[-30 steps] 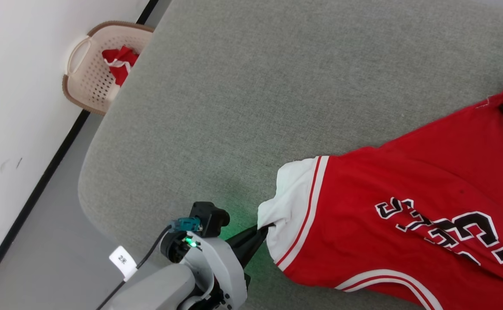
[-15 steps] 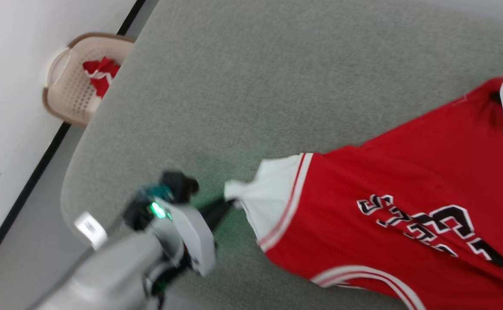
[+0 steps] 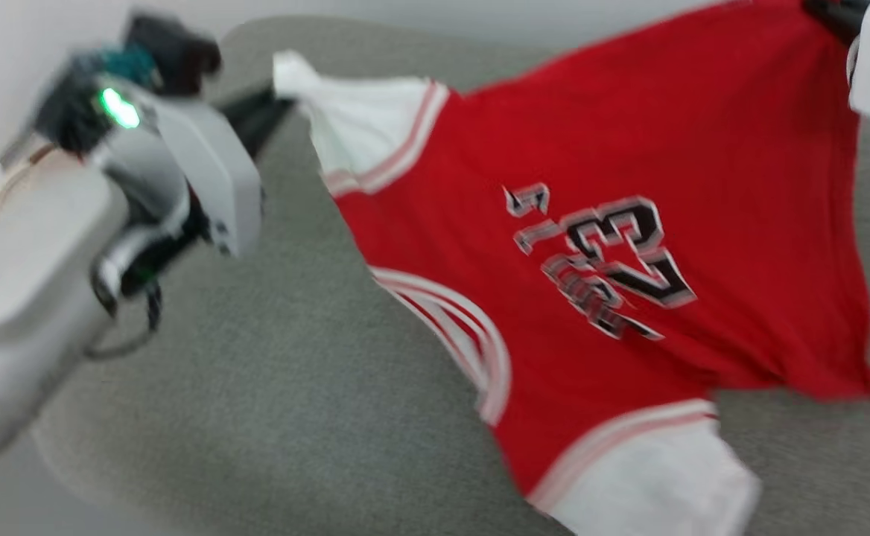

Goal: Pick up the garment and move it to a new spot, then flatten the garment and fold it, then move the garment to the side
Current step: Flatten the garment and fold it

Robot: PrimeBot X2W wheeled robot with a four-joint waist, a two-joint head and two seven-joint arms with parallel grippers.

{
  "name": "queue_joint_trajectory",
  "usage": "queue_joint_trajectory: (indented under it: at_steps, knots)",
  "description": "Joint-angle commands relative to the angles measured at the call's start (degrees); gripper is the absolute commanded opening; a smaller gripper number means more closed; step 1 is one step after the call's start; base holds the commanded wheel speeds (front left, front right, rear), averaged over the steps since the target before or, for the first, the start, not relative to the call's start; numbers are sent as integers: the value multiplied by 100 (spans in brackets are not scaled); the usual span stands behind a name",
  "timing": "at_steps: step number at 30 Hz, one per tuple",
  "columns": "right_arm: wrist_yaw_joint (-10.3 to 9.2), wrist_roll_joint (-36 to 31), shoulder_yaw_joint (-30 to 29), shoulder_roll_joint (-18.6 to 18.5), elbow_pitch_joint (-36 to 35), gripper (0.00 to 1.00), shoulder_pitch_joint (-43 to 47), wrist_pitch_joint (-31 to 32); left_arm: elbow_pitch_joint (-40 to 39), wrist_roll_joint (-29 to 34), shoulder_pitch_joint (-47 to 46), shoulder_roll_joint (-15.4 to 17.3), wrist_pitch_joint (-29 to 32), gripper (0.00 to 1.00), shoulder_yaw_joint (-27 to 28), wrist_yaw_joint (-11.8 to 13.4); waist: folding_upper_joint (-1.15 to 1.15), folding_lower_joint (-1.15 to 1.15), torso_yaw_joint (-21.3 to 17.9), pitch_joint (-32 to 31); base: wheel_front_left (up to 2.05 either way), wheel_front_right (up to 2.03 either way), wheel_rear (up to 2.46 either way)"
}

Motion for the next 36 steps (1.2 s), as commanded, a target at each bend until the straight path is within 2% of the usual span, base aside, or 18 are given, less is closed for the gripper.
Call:
queue_joint_trajectory:
  at_steps: [1, 11, 15, 22, 29, 36]
  knots:
    - [-6, 14, -88, 38, 58, 0, -149, -121, 70, 85, -260, 40, 67, 0, 56, -50, 0, 0, -419, -411, 0, 0, 0]
    - [-6, -300, -423, 507, 596, 0, -668, -989, 1149, 409, -1769, -225, 460, 0, 110, -403, 0, 0, -941, -1006, 0, 0, 0]
    - [-6, -216, -542, 676, 668, 0, -736, -1098, 1568, 430, -2165, -366, 539, 0, 73, -498, 0, 0, -1099, -1211, 0, 0, 0]
    - [-5, -269, -653, 694, 616, 0, -854, -1086, 2020, 368, -2630, -507, 635, 0, -13, -570, 0, 0, -1263, -1299, 0, 0, 0]
    - [-6, -407, -875, 597, 577, 0, -1056, -1055, 2131, 303, -2932, -465, 536, 0, -95, -586, 0, 0, -1350, -858, 0, 0, 0]
    - [-5, -860, -1178, 614, 660, 0, -1478, -1184, 2222, 444, -3390, -364, 171, 0, -128, -583, 0, 0, -1429, 158, 0, 0, 0]
